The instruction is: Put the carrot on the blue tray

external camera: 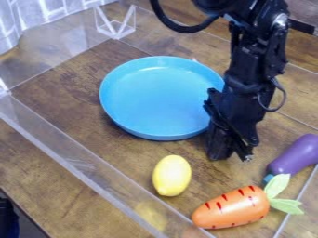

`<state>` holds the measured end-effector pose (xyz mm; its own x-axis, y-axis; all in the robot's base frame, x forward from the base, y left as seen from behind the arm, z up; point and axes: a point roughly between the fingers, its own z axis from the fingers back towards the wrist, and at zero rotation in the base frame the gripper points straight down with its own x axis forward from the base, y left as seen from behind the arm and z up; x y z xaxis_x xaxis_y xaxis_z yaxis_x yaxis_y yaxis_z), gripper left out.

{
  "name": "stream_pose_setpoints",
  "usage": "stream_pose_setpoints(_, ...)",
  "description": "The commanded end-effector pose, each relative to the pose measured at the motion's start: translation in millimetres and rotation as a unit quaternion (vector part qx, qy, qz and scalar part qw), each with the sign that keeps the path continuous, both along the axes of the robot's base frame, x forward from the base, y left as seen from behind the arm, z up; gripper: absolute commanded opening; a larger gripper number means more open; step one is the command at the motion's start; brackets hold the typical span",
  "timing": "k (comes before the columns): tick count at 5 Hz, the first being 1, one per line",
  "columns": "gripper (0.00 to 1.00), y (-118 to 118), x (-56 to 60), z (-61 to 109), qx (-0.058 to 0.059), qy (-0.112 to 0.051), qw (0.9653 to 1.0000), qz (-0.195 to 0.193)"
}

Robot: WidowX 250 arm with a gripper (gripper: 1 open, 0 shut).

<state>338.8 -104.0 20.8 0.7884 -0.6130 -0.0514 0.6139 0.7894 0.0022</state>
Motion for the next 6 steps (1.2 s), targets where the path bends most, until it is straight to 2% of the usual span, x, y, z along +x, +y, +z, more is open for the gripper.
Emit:
stream_pose_setpoints(1,0.0,3,4.4,7.0,-0.01,-0.014,0.9997,0.014)
stream_pose_setpoints(2,0.0,3,7.4,5.3,-0.016,-0.017,0.9993,0.028)
stream_pose_setpoints(3,0.0,-3,6.5,9.8,-0.02,-0.021,0.9976,0.062)
stream_pose_setpoints(4,1.0,-2,-3.1,13.9,-0.021,-0.02,0.999,0.035)
stream_pose_setpoints(6,1.0,-23,-9.6,11.9,-0.019,-0.021,0.9995,0.01)
